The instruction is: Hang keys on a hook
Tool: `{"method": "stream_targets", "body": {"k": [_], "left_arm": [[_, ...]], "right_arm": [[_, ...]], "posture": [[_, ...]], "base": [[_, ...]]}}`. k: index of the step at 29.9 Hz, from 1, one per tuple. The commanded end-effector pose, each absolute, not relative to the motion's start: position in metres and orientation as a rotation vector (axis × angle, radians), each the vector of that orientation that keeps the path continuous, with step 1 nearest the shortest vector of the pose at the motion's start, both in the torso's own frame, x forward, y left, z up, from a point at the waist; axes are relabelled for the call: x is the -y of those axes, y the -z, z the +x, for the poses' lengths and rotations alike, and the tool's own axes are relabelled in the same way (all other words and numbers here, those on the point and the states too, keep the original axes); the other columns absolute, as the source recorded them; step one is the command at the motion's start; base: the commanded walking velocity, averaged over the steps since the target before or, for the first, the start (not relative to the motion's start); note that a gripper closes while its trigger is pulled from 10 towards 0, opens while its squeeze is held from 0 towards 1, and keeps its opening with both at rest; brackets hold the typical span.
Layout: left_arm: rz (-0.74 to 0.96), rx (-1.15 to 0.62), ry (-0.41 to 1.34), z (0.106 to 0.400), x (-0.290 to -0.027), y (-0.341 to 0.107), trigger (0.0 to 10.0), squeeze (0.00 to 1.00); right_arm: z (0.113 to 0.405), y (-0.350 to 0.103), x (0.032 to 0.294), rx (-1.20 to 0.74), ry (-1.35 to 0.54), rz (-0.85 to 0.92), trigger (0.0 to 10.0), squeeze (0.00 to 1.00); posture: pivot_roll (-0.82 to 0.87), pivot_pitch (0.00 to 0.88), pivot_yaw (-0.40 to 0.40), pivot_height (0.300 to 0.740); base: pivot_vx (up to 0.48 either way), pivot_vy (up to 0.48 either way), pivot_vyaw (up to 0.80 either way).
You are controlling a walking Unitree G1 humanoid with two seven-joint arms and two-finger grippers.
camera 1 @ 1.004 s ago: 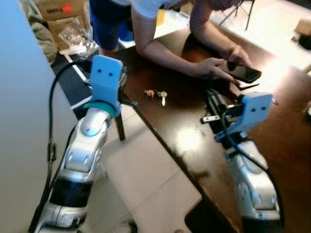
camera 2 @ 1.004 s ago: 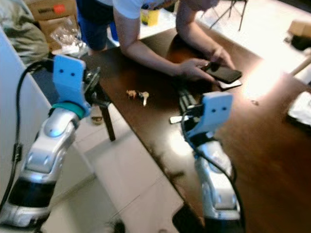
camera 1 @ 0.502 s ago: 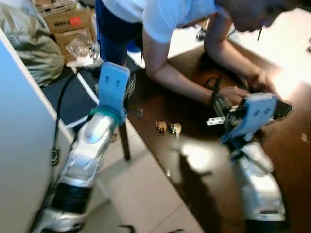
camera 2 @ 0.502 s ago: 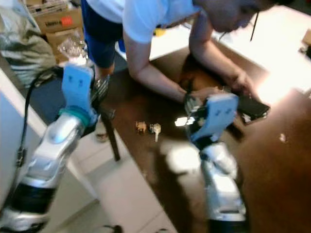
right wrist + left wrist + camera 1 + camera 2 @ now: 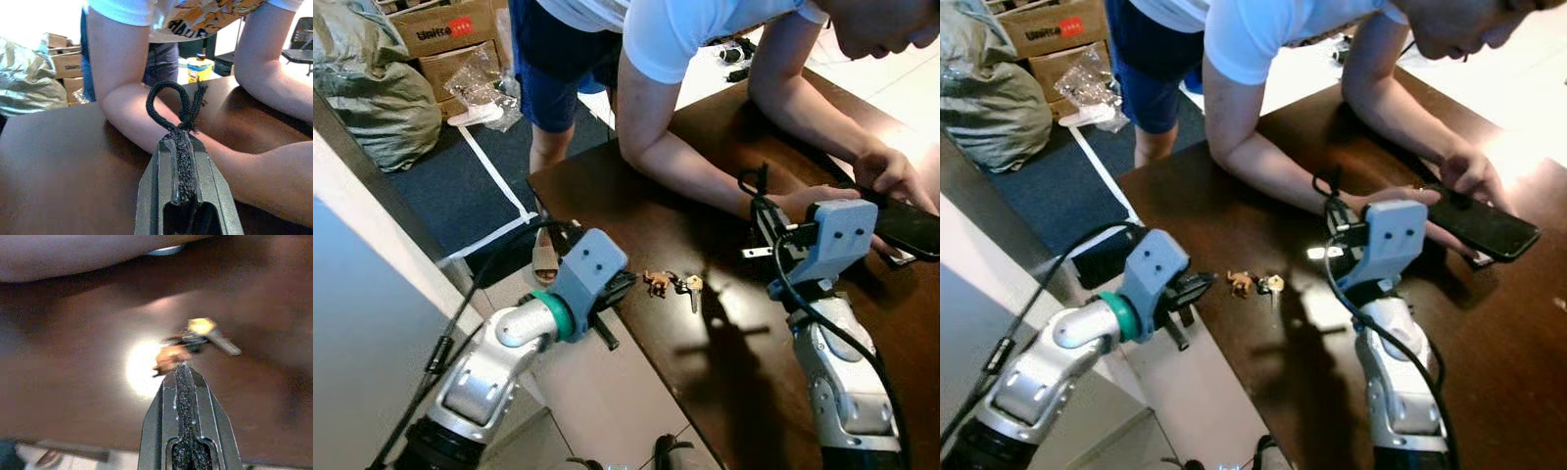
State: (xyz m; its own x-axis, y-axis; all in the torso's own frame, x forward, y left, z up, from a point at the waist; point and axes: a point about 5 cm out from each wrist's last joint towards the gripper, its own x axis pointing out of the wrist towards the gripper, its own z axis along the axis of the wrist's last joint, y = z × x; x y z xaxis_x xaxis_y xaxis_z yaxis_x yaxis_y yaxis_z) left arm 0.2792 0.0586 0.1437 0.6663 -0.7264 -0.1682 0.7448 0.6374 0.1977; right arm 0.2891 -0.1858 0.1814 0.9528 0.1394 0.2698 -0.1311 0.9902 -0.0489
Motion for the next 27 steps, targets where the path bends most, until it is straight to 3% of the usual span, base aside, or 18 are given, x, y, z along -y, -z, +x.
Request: {"method": "stream_targets", "body": {"k": [1, 7, 8, 9, 13, 25, 26, 27], "left_arm": [[0.293, -0.097, 0.829, 0.279, -0.058, -0.135, 10.0, 0.00], [0.284, -0.084, 0.758, 0.291, -0.042, -0.135, 10.0, 0.00], [0.282, -0.079, 0.731, 0.297, -0.037, -0.136, 10.0, 0.32], [0.278, -0.076, 0.700, 0.303, -0.033, -0.139, 10.0, 0.97], [0.268, -0.075, 0.659, 0.310, -0.029, -0.143, 10.0, 1.00], [0.264, -0.110, 0.650, 0.322, -0.026, -0.144, 10.0, 1.00], [0.253, -0.141, 0.675, 0.321, -0.030, -0.140, 10.0, 0.00], [0.214, -0.180, 0.732, 0.317, -0.037, -0.138, 10.0, 0.00]], "right_arm": [[0.287, -0.173, 0.190, 0.247, -0.122, -0.043, 10.0, 0.00], [0.273, -0.154, 0.206, 0.174, -0.080, -0.055, 10.0, 0.00], [0.265, -0.144, 0.211, 0.141, -0.061, -0.059, 10.0, 0.00], [0.258, -0.135, 0.215, 0.113, -0.041, -0.065, 10.0, 0.00], [0.251, -0.125, 0.219, 0.082, -0.020, -0.071, 10.0, 0.00], [0.244, -0.113, 0.216, 0.042, -0.022, -0.073, 10.0, 0.00], [0.243, -0.114, 0.216, 0.041, -0.025, -0.073, 10.0, 0.00], [0.242, -0.114, 0.217, 0.041, -0.025, -0.074, 10.0, 0.00]], "posture": [[-0.05, 0.105, 0.116, 0.740], [-0.07, 0.132, 0.122, 0.740], [-0.08, 0.136, 0.125, 0.740], [-0.10, 0.144, 0.135, 0.740], [-0.11, 0.153, 0.142, 0.740], [-0.12, 0.187, 0.156, 0.740], [-0.12, 0.187, 0.156, 0.740], [-0.13, 0.192, 0.155, 0.740]], "base": [[0.000, 0.000, 0.00], [0.000, 0.000, 0.00], [0.000, 0.000, 0.00], [0.000, 0.000, 0.00], [0.000, 0.000, 0.00], [0.000, 0.000, 0.00], [0.000, 0.000, 0.00], [0.000, 0.000, 0.00]]}}
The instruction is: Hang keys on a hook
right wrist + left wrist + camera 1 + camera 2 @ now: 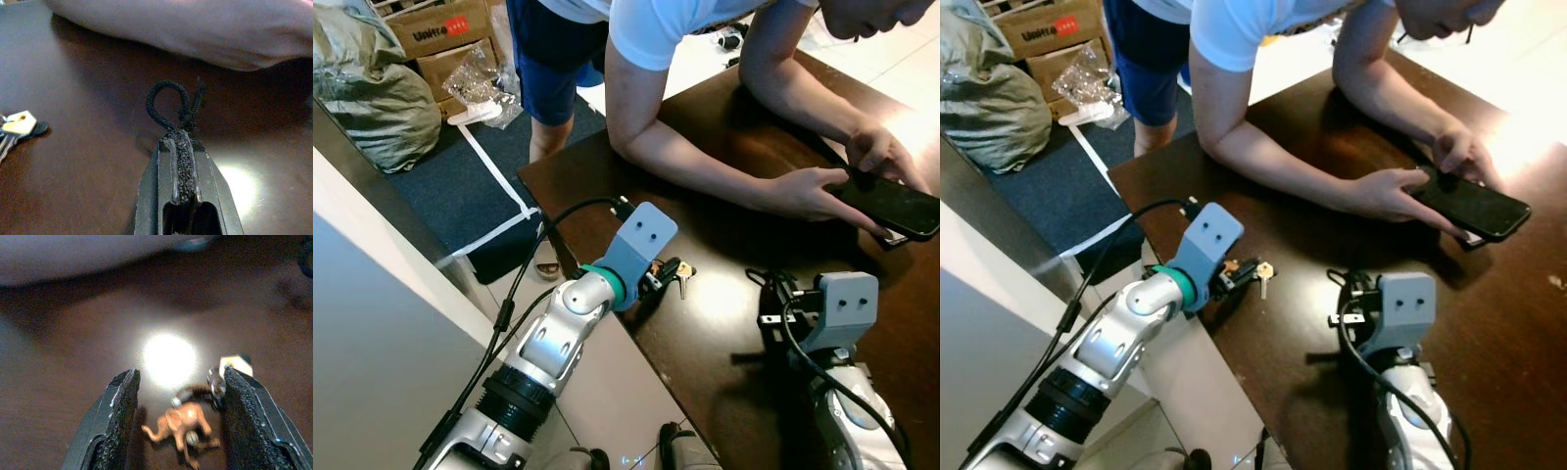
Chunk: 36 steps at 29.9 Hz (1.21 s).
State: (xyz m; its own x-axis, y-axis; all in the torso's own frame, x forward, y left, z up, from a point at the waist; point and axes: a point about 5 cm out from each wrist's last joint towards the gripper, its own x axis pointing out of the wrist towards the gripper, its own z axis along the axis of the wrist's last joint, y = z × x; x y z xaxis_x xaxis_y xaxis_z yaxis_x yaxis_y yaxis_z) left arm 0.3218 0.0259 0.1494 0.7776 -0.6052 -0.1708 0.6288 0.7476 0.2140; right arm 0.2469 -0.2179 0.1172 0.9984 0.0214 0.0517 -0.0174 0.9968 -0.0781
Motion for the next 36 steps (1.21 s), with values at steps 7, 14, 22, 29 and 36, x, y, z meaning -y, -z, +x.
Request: {"method": "stream_targets", "body": {"k": [7, 14, 22, 29, 36], "left_arm": [[0.095, -0.284, 0.863, 0.302, -0.058, -0.133, 10.0, 0.00], [0.184, -0.255, 0.807, 0.301, -0.054, -0.123, 10.0, 0.00], [0.216, -0.168, 0.779, 0.299, -0.052, -0.133, 10.0, 0.00], [0.268, -0.147, 0.748, 0.297, -0.054, -0.128, 10.0, 0.00], [0.287, -0.150, 0.742, 0.294, -0.054, -0.121, 5.8, 0.00]], "right_arm": [[0.239, -0.113, 0.221, 0.035, -0.020, -0.080, 10.0, 0.00], [0.240, -0.114, 0.219, 0.040, -0.024, -0.077, 10.0, 0.00], [0.240, -0.114, 0.219, 0.039, -0.026, -0.076, 10.0, 0.00], [0.241, -0.113, 0.218, 0.038, -0.032, -0.075, 10.0, 0.00], [0.243, -0.113, 0.216, 0.038, -0.043, -0.072, 10.0, 0.00]], "posture": [[-0.11, 0.195, 0.154, 0.740], [-0.12, 0.192, 0.151, 0.740], [-0.11, 0.189, 0.149, 0.740], [-0.11, 0.186, 0.147, 0.740], [-0.10, 0.189, 0.146, 0.740]], "base": [[0.000, 0.000, 0.00], [0.000, 0.000, 0.00], [0.000, 0.000, 0.00], [0.000, 0.000, 0.00], [0.000, 0.000, 0.00]]}}
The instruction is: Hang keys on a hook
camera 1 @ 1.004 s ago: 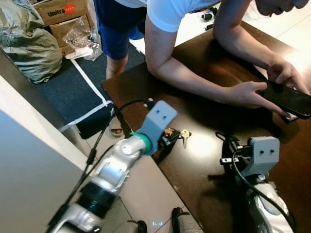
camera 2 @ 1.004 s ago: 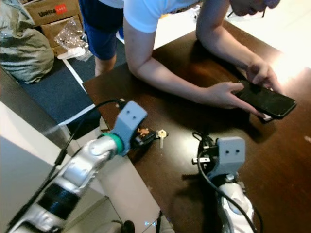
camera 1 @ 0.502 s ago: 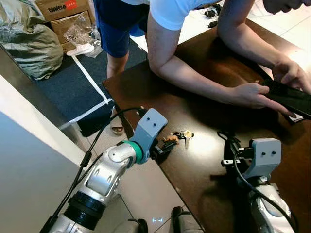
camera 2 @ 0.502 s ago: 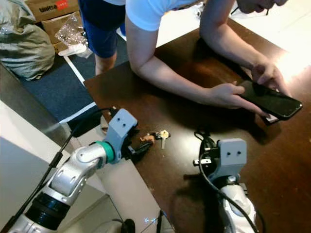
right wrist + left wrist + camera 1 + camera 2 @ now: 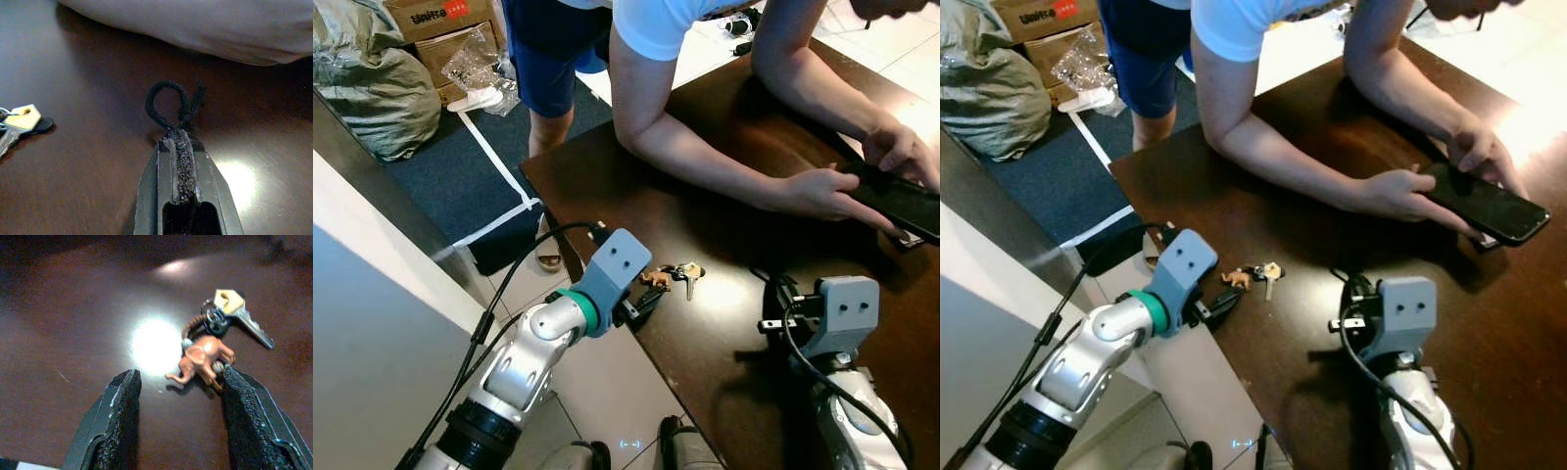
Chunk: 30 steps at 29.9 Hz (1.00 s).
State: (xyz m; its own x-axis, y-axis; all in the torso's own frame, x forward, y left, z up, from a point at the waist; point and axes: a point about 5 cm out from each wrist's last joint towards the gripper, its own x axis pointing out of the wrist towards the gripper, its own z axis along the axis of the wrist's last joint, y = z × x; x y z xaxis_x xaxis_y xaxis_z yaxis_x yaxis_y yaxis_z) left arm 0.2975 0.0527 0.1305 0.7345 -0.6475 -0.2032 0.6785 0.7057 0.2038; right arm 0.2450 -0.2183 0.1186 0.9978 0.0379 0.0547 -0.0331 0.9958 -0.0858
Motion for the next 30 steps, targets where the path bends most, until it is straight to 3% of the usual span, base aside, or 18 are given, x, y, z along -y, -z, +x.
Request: {"method": "stream_targets", "body": {"k": [1, 14, 15, 16, 18, 19, 23, 24, 25, 27, 28, 30], "left_arm": [[0.286, -0.153, 0.742, 0.293, -0.054, -0.119, 4.9, 0.00], [0.285, -0.148, 0.717, 0.294, -0.049, -0.117, 4.8, 0.00], [0.286, -0.145, 0.712, 0.294, -0.049, -0.117, 7.1, 0.00], [0.285, -0.142, 0.708, 0.295, -0.049, -0.118, 8.2, 0.00], [0.285, -0.140, 0.706, 0.296, -0.049, -0.118, 8.2, 0.00], [0.283, -0.136, 0.700, 0.296, -0.050, -0.118, 4.7, 0.00], [0.283, -0.136, 0.694, 0.296, -0.050, -0.118, 4.6, 0.00], [0.287, -0.137, 0.689, 0.296, -0.052, -0.118, 9.0, 0.00], [0.291, -0.117, 0.684, 0.296, -0.055, -0.122, 10.0, 0.00], [0.293, -0.102, 0.681, 0.295, -0.057, -0.124, 10.0, 0.00], [0.279, -0.080, 0.673, 0.295, -0.060, -0.130, 10.0, 1.00], [0.251, -0.043, 0.668, 0.295, -0.063, -0.142, 10.0, 1.00]], "right_arm": [[0.244, -0.112, 0.215, 0.037, -0.045, -0.071, 10.0, 0.00], [0.244, -0.111, 0.214, 0.032, -0.045, -0.068, 10.0, 0.00], [0.244, -0.111, 0.214, 0.032, -0.046, -0.068, 10.0, 0.00], [0.244, -0.111, 0.214, 0.032, -0.046, -0.069, 10.0, 0.00], [0.244, -0.111, 0.214, 0.032, -0.046, -0.069, 10.0, 0.00], [0.245, -0.111, 0.214, 0.031, -0.048, -0.069, 10.0, 0.00], [0.245, -0.110, 0.214, 0.031, -0.049, -0.069, 10.0, 0.00], [0.245, -0.110, 0.214, 0.031, -0.049, -0.069, 10.0, 0.00], [0.245, -0.110, 0.214, 0.030, -0.048, -0.069, 10.0, 0.00], [0.245, -0.110, 0.214, 0.030, -0.048, -0.069, 10.0, 0.00], [0.244, -0.110, 0.214, 0.030, -0.047, -0.070, 10.0, 0.00], [0.243, -0.110, 0.215, 0.028, -0.044, -0.070, 10.0, 0.00]], "posture": [[-0.10, 0.189, 0.146, 0.740], [-0.10, 0.192, 0.149, 0.740], [-0.10, 0.192, 0.149, 0.740], [-0.10, 0.192, 0.147, 0.740], [-0.10, 0.192, 0.147, 0.740], [-0.10, 0.192, 0.147, 0.740], [-0.10, 0.192, 0.147, 0.740], [-0.10, 0.192, 0.147, 0.740], [-0.10, 0.192, 0.147, 0.740], [-0.10, 0.192, 0.147, 0.740], [-0.10, 0.196, 0.150, 0.740], [-0.10, 0.196, 0.150, 0.740]], "base": [[0.000, 0.000, 0.00], [0.000, 0.000, 0.00], [0.000, 0.000, 0.00], [0.000, 0.000, 0.00], [0.000, 0.000, 0.00], [0.000, 0.000, 0.00], [0.000, 0.000, 0.00], [0.000, 0.000, 0.00], [0.000, 0.000, 0.00], [0.000, 0.000, 0.00], [0.000, 0.000, 0.00], [0.000, 0.000, 0.00]]}}
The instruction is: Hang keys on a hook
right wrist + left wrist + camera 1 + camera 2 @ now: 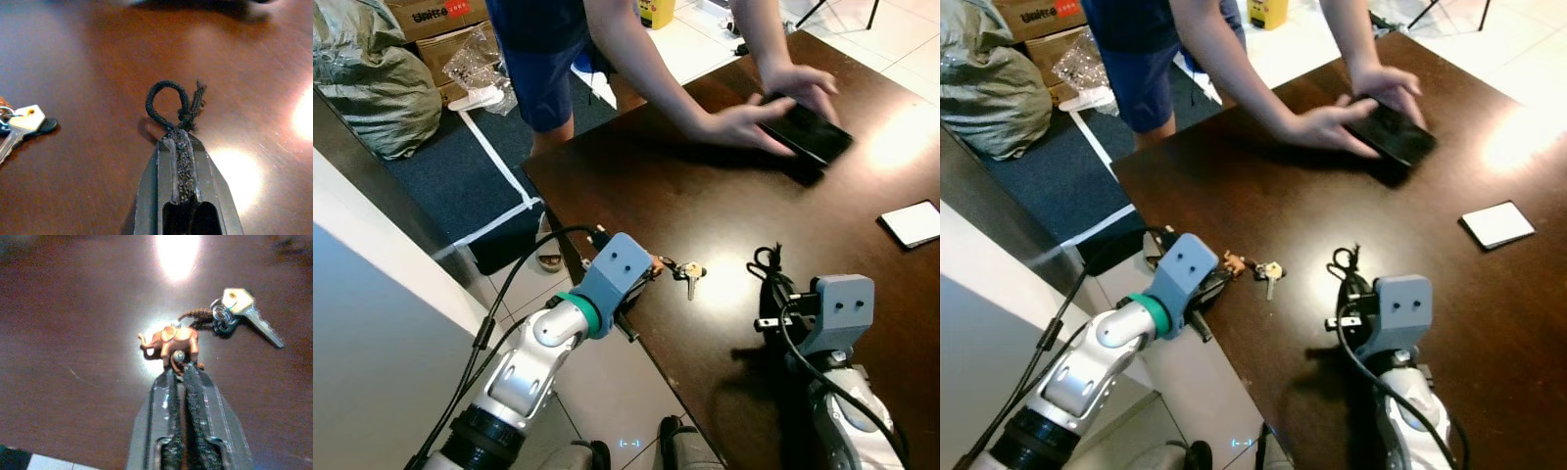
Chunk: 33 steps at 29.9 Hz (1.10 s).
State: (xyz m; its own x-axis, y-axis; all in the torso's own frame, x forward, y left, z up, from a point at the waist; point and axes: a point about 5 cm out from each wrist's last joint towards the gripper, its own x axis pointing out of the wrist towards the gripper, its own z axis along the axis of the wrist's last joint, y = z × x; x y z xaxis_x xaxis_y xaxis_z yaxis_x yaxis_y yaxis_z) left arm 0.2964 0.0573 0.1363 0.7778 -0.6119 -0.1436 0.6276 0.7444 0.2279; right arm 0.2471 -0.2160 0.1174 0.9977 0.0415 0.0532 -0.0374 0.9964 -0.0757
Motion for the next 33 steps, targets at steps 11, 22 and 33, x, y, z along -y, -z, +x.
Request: {"method": "stream_targets", "body": {"k": [11, 22, 33], "left_arm": [[0.188, 0.079, 0.709, 0.299, -0.031, -0.183, 10.0, 0.00], [0.252, 0.012, 0.606, 0.310, -0.013, -0.157, 10.0, 0.00], [0.280, -0.066, 0.636, 0.305, -0.037, -0.142, 10.0, 0.55]], "right_arm": [[0.241, -0.107, 0.213, 0.015, -0.047, -0.064, 10.0, 0.00], [0.238, -0.105, 0.214, 0.005, -0.050, -0.066, 10.0, 0.00], [0.239, -0.105, 0.213, 0.006, -0.049, -0.063, 10.0, 0.00]], "posture": [[-0.09, 0.224, 0.154, 0.740], [-0.10, 0.241, 0.153, 0.740], [-0.09, 0.232, 0.159, 0.740]], "base": [[0.000, 0.000, 0.00], [0.000, 0.000, 0.00], [0.000, 0.000, 0.00]]}}
